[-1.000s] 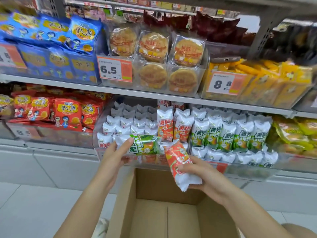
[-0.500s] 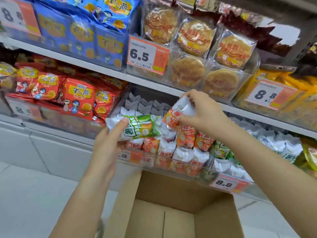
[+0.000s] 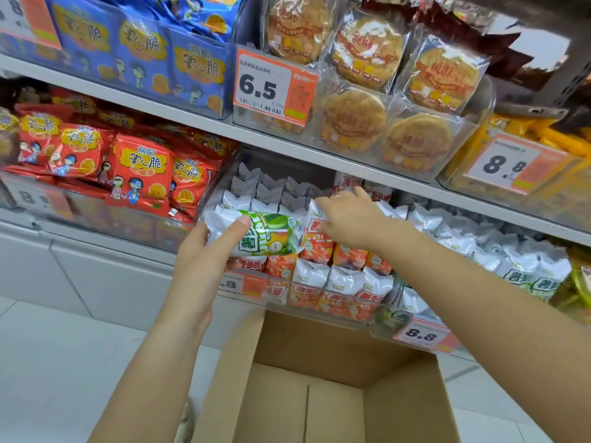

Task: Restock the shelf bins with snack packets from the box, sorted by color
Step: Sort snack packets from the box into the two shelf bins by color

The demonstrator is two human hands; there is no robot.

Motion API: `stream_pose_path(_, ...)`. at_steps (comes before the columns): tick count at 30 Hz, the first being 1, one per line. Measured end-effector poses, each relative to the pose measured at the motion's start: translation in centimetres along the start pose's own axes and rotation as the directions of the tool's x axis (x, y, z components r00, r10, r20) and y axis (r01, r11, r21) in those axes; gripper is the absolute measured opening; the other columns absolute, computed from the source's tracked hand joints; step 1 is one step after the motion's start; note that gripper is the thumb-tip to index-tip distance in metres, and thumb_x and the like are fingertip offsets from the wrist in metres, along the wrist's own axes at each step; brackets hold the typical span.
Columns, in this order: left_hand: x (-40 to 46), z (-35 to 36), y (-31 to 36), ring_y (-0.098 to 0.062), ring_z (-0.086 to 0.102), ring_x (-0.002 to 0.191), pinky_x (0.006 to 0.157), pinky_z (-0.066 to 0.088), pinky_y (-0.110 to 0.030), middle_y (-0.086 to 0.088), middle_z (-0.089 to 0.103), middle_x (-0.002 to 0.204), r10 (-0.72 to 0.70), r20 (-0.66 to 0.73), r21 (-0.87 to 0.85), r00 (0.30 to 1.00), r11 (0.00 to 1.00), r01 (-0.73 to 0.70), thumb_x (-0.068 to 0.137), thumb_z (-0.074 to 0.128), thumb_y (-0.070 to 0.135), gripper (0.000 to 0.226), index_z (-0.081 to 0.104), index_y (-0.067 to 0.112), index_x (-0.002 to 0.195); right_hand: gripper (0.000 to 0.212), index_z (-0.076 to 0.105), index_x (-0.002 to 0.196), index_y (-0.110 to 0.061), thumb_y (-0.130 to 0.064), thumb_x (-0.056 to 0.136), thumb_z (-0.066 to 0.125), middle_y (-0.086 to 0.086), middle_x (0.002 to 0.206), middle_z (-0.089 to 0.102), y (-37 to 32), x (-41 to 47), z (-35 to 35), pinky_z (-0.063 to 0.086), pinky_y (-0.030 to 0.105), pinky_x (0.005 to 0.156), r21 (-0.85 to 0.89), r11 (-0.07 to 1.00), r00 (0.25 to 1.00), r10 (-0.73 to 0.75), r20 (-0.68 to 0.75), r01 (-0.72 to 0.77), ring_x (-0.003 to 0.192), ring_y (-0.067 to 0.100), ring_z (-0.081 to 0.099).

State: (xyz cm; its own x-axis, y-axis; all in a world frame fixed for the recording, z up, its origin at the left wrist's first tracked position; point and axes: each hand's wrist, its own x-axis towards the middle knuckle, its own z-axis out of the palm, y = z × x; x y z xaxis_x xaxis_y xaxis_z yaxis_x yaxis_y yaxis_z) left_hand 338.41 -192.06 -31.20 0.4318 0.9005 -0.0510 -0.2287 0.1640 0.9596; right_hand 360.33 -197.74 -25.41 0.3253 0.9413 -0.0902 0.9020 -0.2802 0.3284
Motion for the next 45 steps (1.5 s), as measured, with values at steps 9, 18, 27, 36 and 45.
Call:
stream_pose_path(9, -1.4, 1.7, 0.8, -0.013, 0.065, 0.101, 0.090, 0.053, -0.041, 0.006, 0.070, 0.106, 0.098, 0.047, 0.160, 0.994, 0.982, -0.104, 0.059, 0.072, 0.065, 0.054, 0.065, 0.032, 0.101, 0.047, 0.044, 0.142, -0.023, -0.041, 0.099, 0.045, -0.002, 0.137, 0.051, -1.8, -7.3, -1.9, 0.036, 0.030, 0.100, 0.594, 0.799, 0.947, 0.108, -0.303, 0.099, 0.127, 0.014, 0.044)
stream_pose_path(18, -9.6, 12.6, -0.1, 0.002, 0.058, 0.087, 0.069, 0.043, -0.016, 0.022, 0.062, 0.090, 0.122, 0.334, 0.463, 0.935, 0.842, -0.276, 0.070, 0.077, 0.052, 0.033, 0.056, 0.036, 0.091, 0.081, 0.057, 0.132, -0.027, -0.075, 0.067, 0.050, -0.008, 0.117, 0.054, 1.5, -20.1, 1.0, 0.040, 0.024, 0.075, 0.550, 0.833, 0.937, 0.242, -0.253, -0.067, 0.107, 0.011, 0.053)
stream_pose_path(27, -15.0, 23.3, -0.9, -0.010, 0.056, 0.088, 0.075, 0.046, -0.027, 0.017, 0.055, 0.088, 0.079, 0.434, 0.594, 0.897, 0.724, -0.351, 0.072, 0.065, 0.066, 0.049, 0.052, 0.030, 0.103, 0.079, 0.048, 0.130, -0.032, -0.069, 0.059, 0.045, -0.018, 0.115, 0.057, 6.5, -28.0, 6.0, 0.040, 0.023, 0.070, 0.707, 0.640, 0.770, 0.601, -0.215, -0.301, 0.104, 0.008, 0.057)
stream_pose_path(36, -13.5, 27.8, -5.1, -0.006, 0.037, 0.131, 0.108, 0.029, -0.023, 0.013, 0.046, 0.136, 0.087, 0.699, 0.606, 0.709, 0.453, -0.653, 0.090, 0.034, 0.068, 0.062, 0.046, 0.027, 0.135, 0.057, 0.045, 0.123, -0.036, -0.045, 0.074, 0.072, -0.023, 0.113, 0.052, 13.3, -30.1, 10.5, 0.039, 0.021, 0.074, 0.892, 0.329, 0.614, 0.786, -0.076, -0.311, 0.102, 0.003, 0.052)
stream_pose_path(45, -8.7, 26.8, -13.2, -0.026, 0.023, 0.143, 0.115, 0.018, -0.038, -0.009, 0.027, 0.155, 0.098, 0.783, 0.618, 0.615, -0.238, -0.749, 0.095, 0.030, 0.051, 0.060, 0.055, 0.015, 0.135, 0.052, 0.047, 0.113, -0.022, -0.032, 0.073, 0.080, -0.001, 0.110, 0.058, 23.7, -28.9, 13.3, 0.047, 0.036, 0.080, 0.994, 0.006, 0.188, 0.982, 0.016, -0.113, 0.098, 0.019, 0.059)
